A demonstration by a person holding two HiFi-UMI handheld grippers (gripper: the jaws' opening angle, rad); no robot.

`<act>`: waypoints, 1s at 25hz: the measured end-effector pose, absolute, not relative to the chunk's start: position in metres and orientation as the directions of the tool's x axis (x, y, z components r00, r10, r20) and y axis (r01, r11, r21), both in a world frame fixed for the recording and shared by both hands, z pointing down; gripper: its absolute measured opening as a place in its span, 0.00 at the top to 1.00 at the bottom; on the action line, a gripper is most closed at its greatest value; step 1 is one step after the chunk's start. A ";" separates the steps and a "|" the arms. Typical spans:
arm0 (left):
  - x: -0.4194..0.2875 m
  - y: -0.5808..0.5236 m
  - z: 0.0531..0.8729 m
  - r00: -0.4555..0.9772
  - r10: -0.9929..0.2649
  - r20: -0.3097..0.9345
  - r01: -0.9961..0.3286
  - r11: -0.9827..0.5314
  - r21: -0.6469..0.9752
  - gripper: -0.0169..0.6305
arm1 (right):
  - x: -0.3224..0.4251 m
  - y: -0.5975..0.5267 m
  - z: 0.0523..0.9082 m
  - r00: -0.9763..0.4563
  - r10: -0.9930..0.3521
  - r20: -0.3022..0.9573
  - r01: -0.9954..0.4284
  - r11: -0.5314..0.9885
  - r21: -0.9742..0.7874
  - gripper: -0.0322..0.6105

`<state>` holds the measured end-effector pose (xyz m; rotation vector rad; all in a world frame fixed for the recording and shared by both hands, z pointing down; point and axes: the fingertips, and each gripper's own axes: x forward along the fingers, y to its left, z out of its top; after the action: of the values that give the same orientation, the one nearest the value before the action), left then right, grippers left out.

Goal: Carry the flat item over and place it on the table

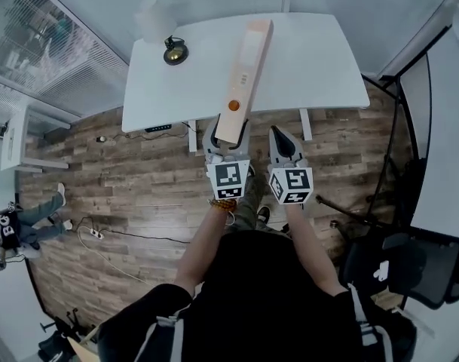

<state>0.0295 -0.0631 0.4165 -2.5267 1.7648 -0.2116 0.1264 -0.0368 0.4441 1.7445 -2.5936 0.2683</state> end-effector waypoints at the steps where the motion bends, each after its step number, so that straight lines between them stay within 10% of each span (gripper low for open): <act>1: 0.028 -0.075 0.414 0.333 -0.940 0.071 -0.933 -0.339 -0.119 0.55 | 0.124 -0.047 0.445 -0.392 -0.914 0.103 -0.918 0.380 -0.119 0.94; 25: -0.053 -0.295 0.369 0.217 -0.966 -0.139 -0.970 -0.229 0.082 0.55 | 0.093 -0.296 0.402 -0.440 -0.885 0.154 -0.832 0.466 0.301 0.94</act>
<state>-0.0534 -0.2946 0.3686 -2.4322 1.9358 0.2503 0.0935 -0.2961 0.4020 1.4651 -2.4291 -0.2611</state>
